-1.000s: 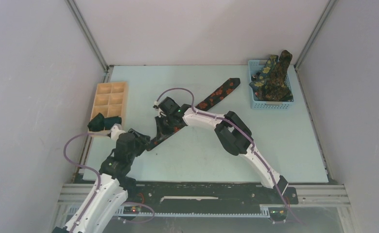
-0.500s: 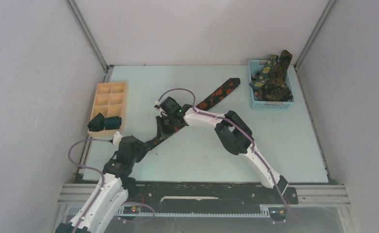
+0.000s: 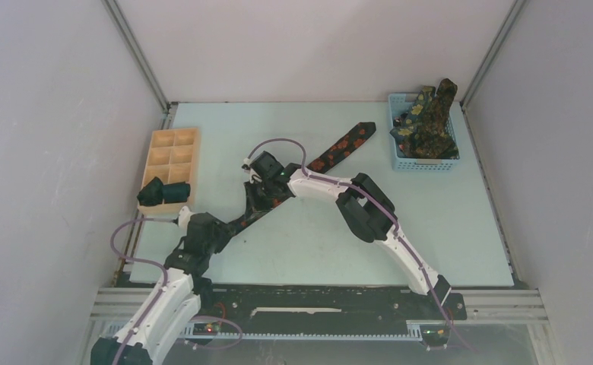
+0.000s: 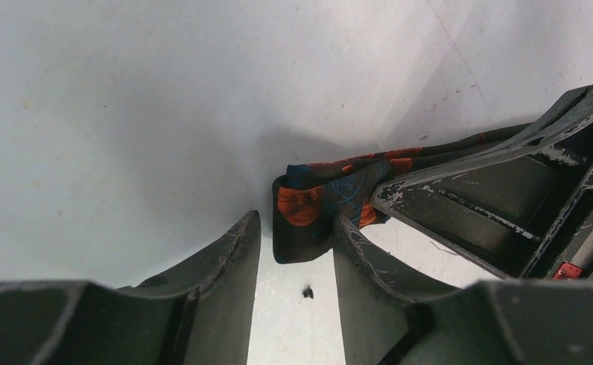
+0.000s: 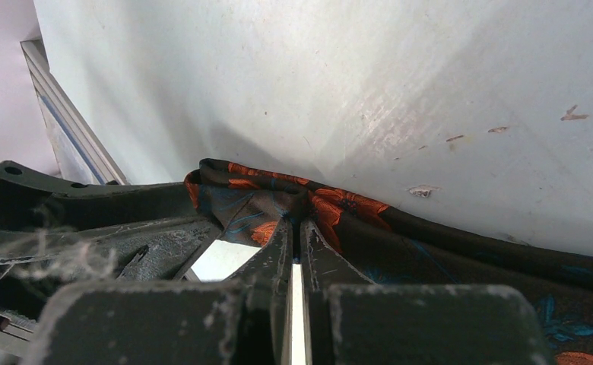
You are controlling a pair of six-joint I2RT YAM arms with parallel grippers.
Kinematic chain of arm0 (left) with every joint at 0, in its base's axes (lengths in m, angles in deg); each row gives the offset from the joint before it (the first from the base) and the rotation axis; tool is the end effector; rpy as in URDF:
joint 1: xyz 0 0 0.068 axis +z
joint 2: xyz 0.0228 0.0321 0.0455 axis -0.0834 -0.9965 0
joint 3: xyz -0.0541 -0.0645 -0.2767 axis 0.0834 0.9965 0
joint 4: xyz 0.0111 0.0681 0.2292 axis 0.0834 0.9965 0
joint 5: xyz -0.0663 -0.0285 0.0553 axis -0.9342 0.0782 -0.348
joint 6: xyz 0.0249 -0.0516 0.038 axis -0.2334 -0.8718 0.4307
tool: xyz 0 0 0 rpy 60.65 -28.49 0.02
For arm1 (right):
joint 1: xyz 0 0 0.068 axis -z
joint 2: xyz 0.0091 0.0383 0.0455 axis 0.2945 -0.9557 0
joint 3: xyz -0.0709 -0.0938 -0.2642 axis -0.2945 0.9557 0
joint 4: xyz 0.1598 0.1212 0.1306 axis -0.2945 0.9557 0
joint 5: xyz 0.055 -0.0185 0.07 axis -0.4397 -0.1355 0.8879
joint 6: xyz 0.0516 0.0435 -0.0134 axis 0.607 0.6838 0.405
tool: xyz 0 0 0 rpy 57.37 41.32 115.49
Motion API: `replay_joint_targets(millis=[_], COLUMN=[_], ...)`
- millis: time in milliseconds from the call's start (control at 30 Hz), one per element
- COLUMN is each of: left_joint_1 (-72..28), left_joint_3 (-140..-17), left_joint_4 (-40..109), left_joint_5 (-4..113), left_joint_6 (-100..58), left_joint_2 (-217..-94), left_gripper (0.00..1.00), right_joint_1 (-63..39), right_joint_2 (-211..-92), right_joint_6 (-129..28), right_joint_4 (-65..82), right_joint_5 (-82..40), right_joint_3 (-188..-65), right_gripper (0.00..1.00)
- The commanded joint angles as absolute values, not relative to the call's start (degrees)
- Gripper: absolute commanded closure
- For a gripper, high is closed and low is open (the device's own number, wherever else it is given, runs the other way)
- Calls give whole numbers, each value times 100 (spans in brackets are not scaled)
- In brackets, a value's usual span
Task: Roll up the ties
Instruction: Roll the tie at the center of the board.
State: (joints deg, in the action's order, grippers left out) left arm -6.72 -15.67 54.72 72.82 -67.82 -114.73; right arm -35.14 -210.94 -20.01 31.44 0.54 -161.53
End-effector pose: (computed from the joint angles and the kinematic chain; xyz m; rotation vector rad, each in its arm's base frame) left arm 0.1077 -0.0120 0.1435 -1.0206 2.1168 -0.4093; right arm 0.3046 0.4376 0.1343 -0.5949 2.7508 1.1652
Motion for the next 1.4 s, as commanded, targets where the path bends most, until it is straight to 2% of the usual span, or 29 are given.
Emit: replay_joint_targets(millis=[0,367,467,567,600,667,767,867,1133,1367], left_joint_1=[-594,-567,-558,-560,-559,-558,-558,-558,-558,-561], left_joint_3=[-1495,-1366,-1402,-1456,-1475,-1523,-1611,-1734,-2057,-2173], left_joint_4=[4971,4656,4616,4561,4596,4672,4881,5095,5433,5559], left_joint_5=[7167,7299,7362,7313,7290,7276,7293,7282,7248,7201], left_joint_6=[-6751,-6593,-6485,-6418,-6398,-6337,-6311,-6318,-6345,-6346], left_joint_2=[-11648,-11956,-12009,-12055,-12057,-12018,-11877,-11767,-11746,-11724], left_gripper=[55,63,75,96,99,100,100,100,100,100], right_joint_1=[-3508,-3506,-3512,-3525,-3523,-3541,-3558,-3568,-3688,-3782], right_joint_2=[-21165,-21153,-21070,-20959,-20911,-20777,-20630,-20497,-20151,-20463], right_joint_6=[-2118,-2128,-2159,-2200,-2245,-2378,-2592,-2763,-2946,-2872], right_joint_4=[3421,3437,3409,3403,3424,3481,3718,3964,3698,3614], right_joint_5=[-329,-357,-382,-397,-450,-590,-743,-889,-760,-598], right_joint_3=[-15972,-15975,-15919,-15924,-15940,-15996,-16257,-16563,-16539,-16672], right_gripper=[100,100,100,100,100,96,83,76,76,83])
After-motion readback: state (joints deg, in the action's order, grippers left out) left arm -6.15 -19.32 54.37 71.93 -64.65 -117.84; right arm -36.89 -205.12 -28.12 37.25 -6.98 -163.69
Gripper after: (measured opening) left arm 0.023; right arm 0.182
